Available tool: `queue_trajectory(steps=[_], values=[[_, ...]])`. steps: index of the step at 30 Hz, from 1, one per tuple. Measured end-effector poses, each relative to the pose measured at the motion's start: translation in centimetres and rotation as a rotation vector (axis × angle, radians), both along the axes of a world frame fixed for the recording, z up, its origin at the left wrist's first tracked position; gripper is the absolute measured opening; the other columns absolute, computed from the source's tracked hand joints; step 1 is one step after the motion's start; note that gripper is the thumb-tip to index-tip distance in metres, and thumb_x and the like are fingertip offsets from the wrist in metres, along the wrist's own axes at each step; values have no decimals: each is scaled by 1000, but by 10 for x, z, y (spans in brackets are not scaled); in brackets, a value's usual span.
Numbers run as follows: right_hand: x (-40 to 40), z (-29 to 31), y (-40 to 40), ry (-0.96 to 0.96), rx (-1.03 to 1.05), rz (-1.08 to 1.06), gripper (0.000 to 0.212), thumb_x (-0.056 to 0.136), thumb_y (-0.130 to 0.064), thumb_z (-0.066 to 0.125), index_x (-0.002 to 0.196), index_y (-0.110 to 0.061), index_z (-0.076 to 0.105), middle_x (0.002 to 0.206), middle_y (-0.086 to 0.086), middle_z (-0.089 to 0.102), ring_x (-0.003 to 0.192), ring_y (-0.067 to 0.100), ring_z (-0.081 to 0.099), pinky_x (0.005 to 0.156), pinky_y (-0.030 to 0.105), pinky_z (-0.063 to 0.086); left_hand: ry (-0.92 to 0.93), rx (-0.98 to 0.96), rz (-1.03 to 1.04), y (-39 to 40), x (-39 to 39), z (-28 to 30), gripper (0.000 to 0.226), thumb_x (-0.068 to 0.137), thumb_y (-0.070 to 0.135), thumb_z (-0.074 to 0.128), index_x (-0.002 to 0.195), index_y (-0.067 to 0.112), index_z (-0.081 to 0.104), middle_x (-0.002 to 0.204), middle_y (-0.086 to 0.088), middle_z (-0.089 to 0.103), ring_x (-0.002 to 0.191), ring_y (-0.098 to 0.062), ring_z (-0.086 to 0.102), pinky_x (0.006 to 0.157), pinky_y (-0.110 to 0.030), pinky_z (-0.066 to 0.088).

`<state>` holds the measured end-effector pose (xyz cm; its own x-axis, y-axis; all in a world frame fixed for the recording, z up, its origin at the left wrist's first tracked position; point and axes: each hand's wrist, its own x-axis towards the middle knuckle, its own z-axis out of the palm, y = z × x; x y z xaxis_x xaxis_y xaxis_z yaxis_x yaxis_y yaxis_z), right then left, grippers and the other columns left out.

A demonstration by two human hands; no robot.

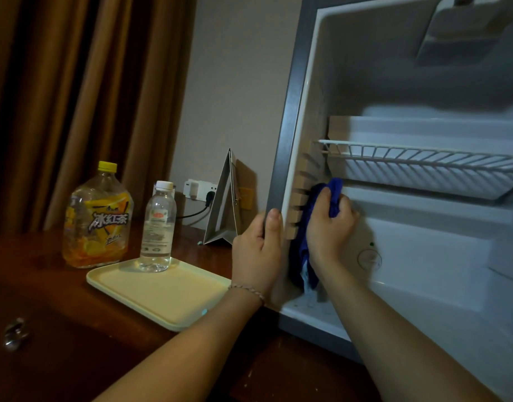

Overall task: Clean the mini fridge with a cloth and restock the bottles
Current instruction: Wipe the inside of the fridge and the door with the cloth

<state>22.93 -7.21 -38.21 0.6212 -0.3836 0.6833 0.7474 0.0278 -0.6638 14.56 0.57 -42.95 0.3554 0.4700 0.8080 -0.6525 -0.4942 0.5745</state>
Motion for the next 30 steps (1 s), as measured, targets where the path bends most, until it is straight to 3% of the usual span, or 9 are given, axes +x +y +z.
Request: queue_trajectory(steps=[6, 8, 11, 14, 16, 19, 25, 28, 30], values=[[-14, -16, 0, 66, 73, 48, 25, 100, -40, 54, 79, -28, 57, 97, 14, 66, 75, 14, 60, 61, 17, 42, 19, -11, -38, -1, -4, 2, 40, 98, 49, 39, 70, 24, 53, 59, 8, 53, 52, -3, 47, 51, -16, 38], [-29, -19, 2, 77, 115, 66, 21, 101, -34, 56, 87, -19, 62, 96, 14, 65, 76, 8, 60, 60, 8, 41, 25, -10, -75, -1, -6, 4, 41, 94, 54, 36, 74, 24, 56, 64, 9, 57, 53, -2, 50, 51, -14, 40], [-49, -11, 2, 58, 140, 46, 18, 100, -23, 59, 86, -12, 63, 85, 9, 65, 68, -3, 57, 62, 7, 40, 67, -26, -146, 0, -10, 13, 42, 93, 52, 35, 81, 20, 59, 72, 5, 62, 58, -4, 55, 55, -14, 43], [-62, 4, 2, 42, 90, 33, 20, 97, -32, 63, 84, -17, 65, 80, 2, 66, 73, 3, 62, 68, 13, 46, 147, -56, -205, 5, -13, 56, 47, 94, 52, 30, 79, 16, 55, 64, 1, 57, 55, -2, 53, 54, -13, 42], [-69, 17, 1, 45, 53, 0, 30, 90, -47, 60, 88, -19, 69, 87, 7, 67, 81, 11, 65, 74, 20, 50, 193, -50, -226, 6, -14, 99, 52, 96, 53, 25, 76, 14, 52, 59, 2, 53, 51, -3, 51, 51, -13, 40], [-79, 43, 2, 62, 75, 5, 38, 87, -49, 59, 89, -12, 69, 91, 18, 62, 84, 24, 64, 75, 27, 52, 136, -22, -162, 4, -14, 155, 48, 99, 46, 22, 70, 16, 46, 54, 5, 47, 47, -1, 46, 50, -11, 36], [-105, 104, 1, 268, 104, 97, 19, 91, -48, 66, 85, -30, 66, 104, 16, 62, 89, 8, 64, 76, 12, 47, 315, -38, -177, 7, -16, 210, 66, 99, 51, 19, 75, 2, 55, 61, -9, 55, 49, -11, 52, 48, -17, 39], [-114, 123, -5, 439, 118, 205, 35, 86, -59, 65, 91, -25, 70, 105, 12, 66, 91, 12, 68, 83, 28, 56, 391, -23, -178, 12, -22, 238, 72, 98, 55, 19, 96, -4, 59, 86, -23, 63, 68, -12, 61, 64, -20, 48], [-119, 145, -13, 505, 118, 273, 28, 89, -50, 66, 97, -24, 71, 102, 6, 70, 93, 14, 69, 90, 42, 56, 437, -30, -178, 13, -24, 261, 77, 98, 63, 19, 99, -2, 60, 92, -23, 65, 72, -5, 61, 72, -22, 51]])
